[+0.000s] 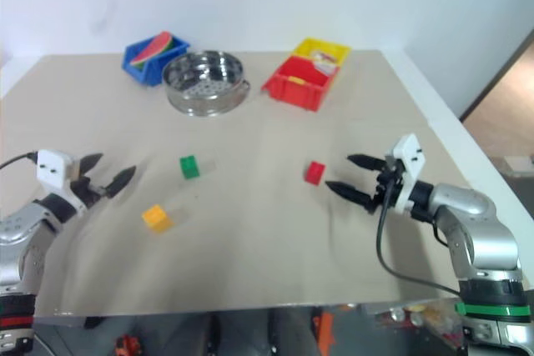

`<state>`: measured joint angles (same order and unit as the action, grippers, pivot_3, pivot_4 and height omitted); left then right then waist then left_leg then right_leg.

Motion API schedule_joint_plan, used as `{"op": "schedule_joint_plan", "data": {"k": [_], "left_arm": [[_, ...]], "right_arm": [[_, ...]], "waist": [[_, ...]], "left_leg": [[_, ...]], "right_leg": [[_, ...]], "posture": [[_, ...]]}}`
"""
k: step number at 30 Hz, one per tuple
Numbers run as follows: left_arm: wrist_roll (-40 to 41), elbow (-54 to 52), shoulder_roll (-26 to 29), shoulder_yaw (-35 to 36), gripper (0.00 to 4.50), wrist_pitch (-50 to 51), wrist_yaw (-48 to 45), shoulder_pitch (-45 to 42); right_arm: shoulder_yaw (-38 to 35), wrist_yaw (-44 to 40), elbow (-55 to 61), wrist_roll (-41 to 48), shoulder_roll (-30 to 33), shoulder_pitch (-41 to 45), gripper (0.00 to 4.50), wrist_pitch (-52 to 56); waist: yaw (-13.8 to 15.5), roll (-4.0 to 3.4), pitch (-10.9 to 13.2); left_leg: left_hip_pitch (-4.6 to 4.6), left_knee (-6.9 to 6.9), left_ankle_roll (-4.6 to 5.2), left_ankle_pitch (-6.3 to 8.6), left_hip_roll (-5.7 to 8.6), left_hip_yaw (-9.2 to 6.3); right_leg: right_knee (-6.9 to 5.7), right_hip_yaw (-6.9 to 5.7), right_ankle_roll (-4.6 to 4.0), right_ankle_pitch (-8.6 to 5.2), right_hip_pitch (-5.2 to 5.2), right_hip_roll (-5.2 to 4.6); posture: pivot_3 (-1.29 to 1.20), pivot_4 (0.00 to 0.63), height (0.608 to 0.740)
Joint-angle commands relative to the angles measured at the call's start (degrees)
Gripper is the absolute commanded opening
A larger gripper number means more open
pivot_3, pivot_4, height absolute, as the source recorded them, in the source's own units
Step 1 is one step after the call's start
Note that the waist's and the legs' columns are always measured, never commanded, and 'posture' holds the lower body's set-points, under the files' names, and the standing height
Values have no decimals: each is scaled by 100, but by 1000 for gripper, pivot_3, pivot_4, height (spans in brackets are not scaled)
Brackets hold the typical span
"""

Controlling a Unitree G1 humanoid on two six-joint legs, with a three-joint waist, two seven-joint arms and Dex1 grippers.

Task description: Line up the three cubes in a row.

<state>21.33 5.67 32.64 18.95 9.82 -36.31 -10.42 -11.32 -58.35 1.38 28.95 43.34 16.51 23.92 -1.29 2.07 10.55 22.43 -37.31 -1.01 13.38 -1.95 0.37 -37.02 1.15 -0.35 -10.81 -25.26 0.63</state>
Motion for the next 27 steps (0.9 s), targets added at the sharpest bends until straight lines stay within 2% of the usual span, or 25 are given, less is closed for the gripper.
{"op": "schedule_joint_plan", "data": {"k": [1, 5, 16, 22, 27], "left_arm": [[92, -216, 77, 133, 4490, -129, -85, -6], [350, -218, 120, 118, 4490, -96, -486, -44], [269, 117, 519, -28, 4490, -228, -1298, -174], [1130, -1337, 754, -609, 4490, 919, -1998, -753], [1355, -2158, 945, -1526, 4490, 1657, -2560, -1216]], "right_arm": [[-56, 10, -12, -61, 0, 128, 4500, -208], [-52, 61, -84, -176, -34, 152, 4500, -396], [59, -74, -234, -415, -39, 183, 4500, -772], [246, 171, -247, -371, -215, 1060, 4500, -479], [932, -192, -994, -859, -416, 1632, 4500, -852]], "waist": [[0, 0, 0], [0, 0, 0], [-1, 0, 0], [-4, 2, 3], [-10, 3, 1]], "left_leg": [[0, 0, 0, 0, 0, 0], [0, 0, 0, 0, 1, 2], [-2, -1, 0, 0, -1, 5], [2, -10, 0, 0, -2, 8], [-5, -10, -1, 0, 5, 15]], "right_leg": [[0, 0, 0, 0, 0, 0], [0, 1, 0, 0, 0, 0], [-1, 2, -1, 0, 0, 1], [-3, 5, 6, 8, -2, 2], [-1, 17, 7, 8, 5, 0]], "posture": [[0, 150, 740], [0, 150, 740], [0, 150, 740], [0, 150, 740], [0, 150, 740]]}}
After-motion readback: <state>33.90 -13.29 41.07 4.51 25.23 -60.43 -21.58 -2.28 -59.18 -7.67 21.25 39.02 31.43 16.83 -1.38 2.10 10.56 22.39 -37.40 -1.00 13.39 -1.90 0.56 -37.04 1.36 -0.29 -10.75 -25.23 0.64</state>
